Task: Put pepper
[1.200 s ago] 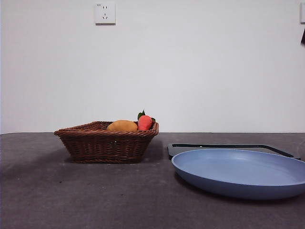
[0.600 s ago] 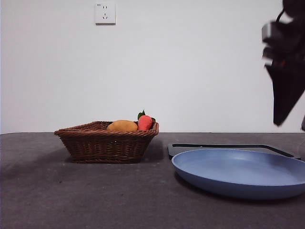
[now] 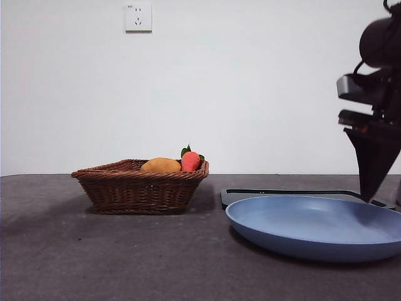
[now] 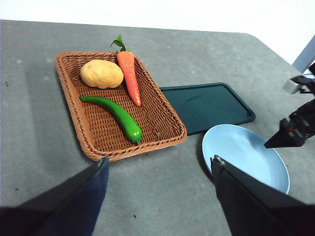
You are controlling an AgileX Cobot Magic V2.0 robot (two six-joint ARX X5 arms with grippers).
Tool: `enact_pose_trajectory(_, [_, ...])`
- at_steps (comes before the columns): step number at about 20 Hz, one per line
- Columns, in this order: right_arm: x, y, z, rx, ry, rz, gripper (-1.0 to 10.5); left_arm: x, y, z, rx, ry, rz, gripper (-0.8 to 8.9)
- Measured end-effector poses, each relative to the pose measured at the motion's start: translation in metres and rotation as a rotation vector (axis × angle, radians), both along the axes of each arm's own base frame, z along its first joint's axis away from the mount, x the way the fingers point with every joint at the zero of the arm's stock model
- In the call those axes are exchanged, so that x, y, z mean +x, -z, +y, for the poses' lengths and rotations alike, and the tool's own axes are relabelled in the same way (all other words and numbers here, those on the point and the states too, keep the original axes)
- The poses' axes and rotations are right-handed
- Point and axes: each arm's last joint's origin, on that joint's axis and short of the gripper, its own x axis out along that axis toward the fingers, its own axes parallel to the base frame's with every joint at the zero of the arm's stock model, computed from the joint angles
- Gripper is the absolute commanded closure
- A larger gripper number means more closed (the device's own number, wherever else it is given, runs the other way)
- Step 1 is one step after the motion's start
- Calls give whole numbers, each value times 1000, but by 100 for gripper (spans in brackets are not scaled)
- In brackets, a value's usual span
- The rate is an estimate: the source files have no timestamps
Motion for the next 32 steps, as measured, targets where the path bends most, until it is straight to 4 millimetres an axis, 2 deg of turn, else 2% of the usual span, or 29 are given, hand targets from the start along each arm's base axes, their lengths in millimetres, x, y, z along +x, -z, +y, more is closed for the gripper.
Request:
enact_pose_trajectory(7, [7,15,0,-6,4,39,702,0,0,0,0,0,0,450])
enact_pose_trajectory(15, [10,21,1,63,-11,62,943,0,0,0,0,0,1,450])
enact_pose_trajectory(22, [9,18,-11,127,28,85,944,1,3,0,7,0,30,451])
enact_pose_trajectory(24, [4,6,-12,154,31,66,944,9,6,-2,14,1,66,451])
enact_pose_trajectory(27, [-11,-24,-14,159,29,-28,944,29,13,-12,39,35,158,451])
enact_pose_trajectory(29, [-24,-46,-16,171,33,-105,944,48,13,-22,57,59,194,451])
enact_pose_trajectory(32, [-46,-76,-21,192,59,-210,944,80,2,-42,89,69,194,451])
